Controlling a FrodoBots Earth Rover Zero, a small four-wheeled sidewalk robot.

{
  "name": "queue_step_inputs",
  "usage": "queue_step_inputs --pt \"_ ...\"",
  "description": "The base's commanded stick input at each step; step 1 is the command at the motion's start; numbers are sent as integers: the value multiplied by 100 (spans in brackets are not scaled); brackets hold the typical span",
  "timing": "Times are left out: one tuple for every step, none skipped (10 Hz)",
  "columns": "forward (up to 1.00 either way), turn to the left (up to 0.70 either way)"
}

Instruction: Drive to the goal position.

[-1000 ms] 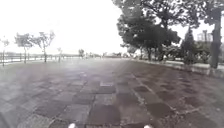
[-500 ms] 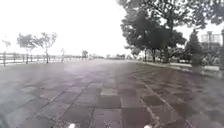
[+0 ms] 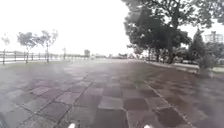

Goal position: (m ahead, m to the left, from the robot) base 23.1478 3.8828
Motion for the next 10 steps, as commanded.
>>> queue_step_inputs --pt "85 1" --pt "85 1" --pt "85 1" --pt "85 1" --pt "85 1" --pt "85 1" --pt "85 1" --pt "85 1" --pt "85 1" --pt "85 1"
